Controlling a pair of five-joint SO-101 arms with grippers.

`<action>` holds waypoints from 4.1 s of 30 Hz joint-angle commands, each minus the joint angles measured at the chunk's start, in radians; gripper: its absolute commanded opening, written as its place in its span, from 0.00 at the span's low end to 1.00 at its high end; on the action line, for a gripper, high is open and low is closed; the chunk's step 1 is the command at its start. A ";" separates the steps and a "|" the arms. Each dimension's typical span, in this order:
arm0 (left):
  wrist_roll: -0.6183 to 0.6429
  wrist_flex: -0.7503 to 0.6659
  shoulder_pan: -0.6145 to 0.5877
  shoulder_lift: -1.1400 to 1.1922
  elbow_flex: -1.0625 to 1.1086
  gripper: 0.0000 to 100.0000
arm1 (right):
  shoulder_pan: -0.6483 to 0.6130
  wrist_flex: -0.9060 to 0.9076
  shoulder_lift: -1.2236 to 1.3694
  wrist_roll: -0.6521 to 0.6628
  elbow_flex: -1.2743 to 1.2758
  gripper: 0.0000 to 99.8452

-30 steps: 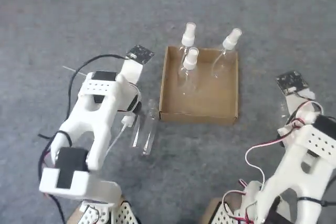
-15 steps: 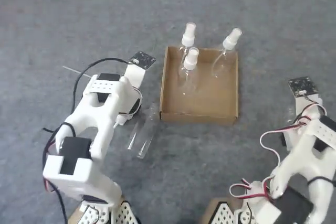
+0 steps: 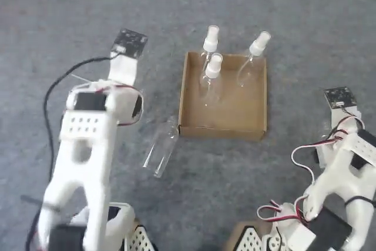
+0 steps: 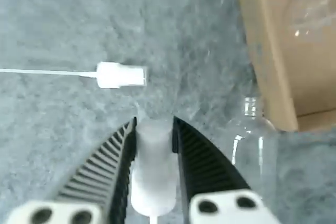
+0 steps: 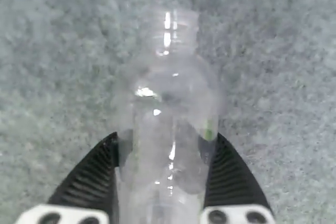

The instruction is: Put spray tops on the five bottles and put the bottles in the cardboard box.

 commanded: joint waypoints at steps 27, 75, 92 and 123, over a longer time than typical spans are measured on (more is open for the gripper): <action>0.031 -0.089 0.005 -0.566 0.418 0.01 | -0.200 0.387 0.131 -0.081 -0.557 0.25; 0.032 -0.060 0.005 -0.732 0.283 0.01 | -0.456 0.711 -0.117 -0.138 -0.783 0.01; 0.315 0.127 0.005 -0.726 -0.302 0.01 | -1.469 0.300 -0.424 -0.543 -0.315 0.01; 0.509 -0.169 0.095 -0.726 -0.036 0.01 | -1.589 0.004 -0.423 -0.509 -0.086 0.01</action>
